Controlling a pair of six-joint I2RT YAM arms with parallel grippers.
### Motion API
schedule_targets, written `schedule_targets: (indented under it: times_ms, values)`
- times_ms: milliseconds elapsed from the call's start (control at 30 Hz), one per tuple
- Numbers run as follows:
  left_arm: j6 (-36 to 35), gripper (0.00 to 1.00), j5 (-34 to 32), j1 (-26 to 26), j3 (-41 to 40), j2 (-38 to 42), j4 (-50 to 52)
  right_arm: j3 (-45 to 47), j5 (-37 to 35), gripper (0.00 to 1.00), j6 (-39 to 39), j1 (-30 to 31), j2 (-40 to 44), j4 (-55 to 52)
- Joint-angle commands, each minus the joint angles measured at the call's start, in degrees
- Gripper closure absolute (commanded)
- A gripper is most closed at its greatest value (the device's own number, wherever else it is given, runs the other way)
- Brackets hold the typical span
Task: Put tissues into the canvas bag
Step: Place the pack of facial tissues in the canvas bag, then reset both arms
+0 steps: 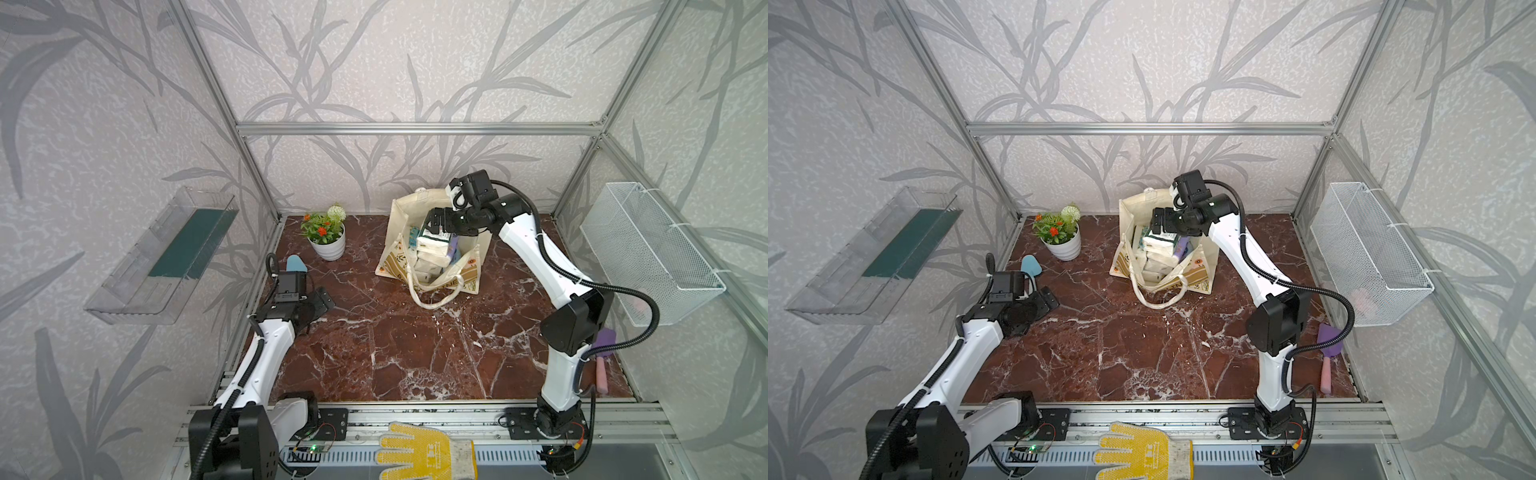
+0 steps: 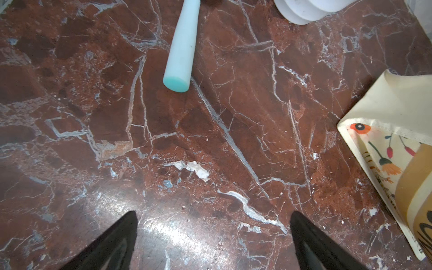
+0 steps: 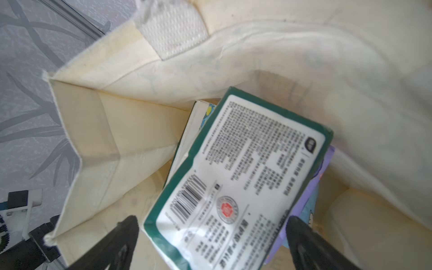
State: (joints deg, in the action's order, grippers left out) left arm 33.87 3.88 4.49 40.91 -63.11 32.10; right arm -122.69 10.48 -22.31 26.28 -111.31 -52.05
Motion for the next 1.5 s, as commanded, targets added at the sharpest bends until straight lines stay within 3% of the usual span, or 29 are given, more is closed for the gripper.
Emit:
schedule_targets:
  times_ms: [0,133,233,300,467,600,700,867,1033,1200,1267,1400,1467]
  values:
    - [-1.29,0.01,-4.00,-0.16,2.39,-1.18,1.37,-5.45,-3.06,0.01,2.80,-0.33,1.49,-3.90]
    - [-2.50,0.01,-7.48,-0.86,3.66,-2.80,0.85,-10.39,-7.95,0.01,7.28,-0.19,2.60,-7.25]
    - [-3.53,0.01,-12.66,-3.57,4.69,-4.32,0.18,-6.61,-13.74,0.01,13.88,0.53,6.94,-5.75]
    - [-4.20,0.01,-16.73,-5.81,5.27,-5.03,-0.10,2.78,-19.33,0.01,19.32,1.50,12.68,-0.10]
    - [-5.94,0.01,-24.47,-8.66,4.89,-6.65,-3.53,44.30,-27.53,0.01,31.08,1.39,34.71,29.87]
    - [-8.04,0.01,-26.83,-9.09,3.38,-7.25,-8.68,71.13,-27.62,0.01,34.32,-0.18,48.51,50.56]
    - [-10.57,0.01,-29.50,-9.41,1.05,-7.21,-15.28,86.71,-27.30,0.01,33.50,-3.49,52.78,61.52]
    - [-17.37,0.01,-30.91,-9.59,-4.53,-6.18,-30.28,101.22,-25.03,0.01,31.61,-10.02,48.43,81.80]
    - [-26.74,0.01,-29.07,-9.35,-10.80,-6.68,-46.66,106.47,-21.36,0.01,29.03,-15.12,37.15,100.29]
    - [-32.44,0.01,-23.83,-8.24,-17.44,-12.00,-65.09,103.96,-18.49,0.01,30.47,-15.74,26.91,105.13]
    - [-32.31,0.01,-24.67,-7.55,-18.70,-13.25,-69.69,103.61,-17.44,0.01,30.84,-15.82,23.44,107.81]
    - [-28.70,0.01,-15.69,-3.13,-21.15,-14.49,-76.04,102.83,-15.71,0.01,30.73,-16.47,24.35,104.66]
    - [-28.97,0.01,-13.35,-2.74,-22.67,-19.51,-83.16,101.98,-15.76,0.01,30.13,-16.82,24.02,103.71]
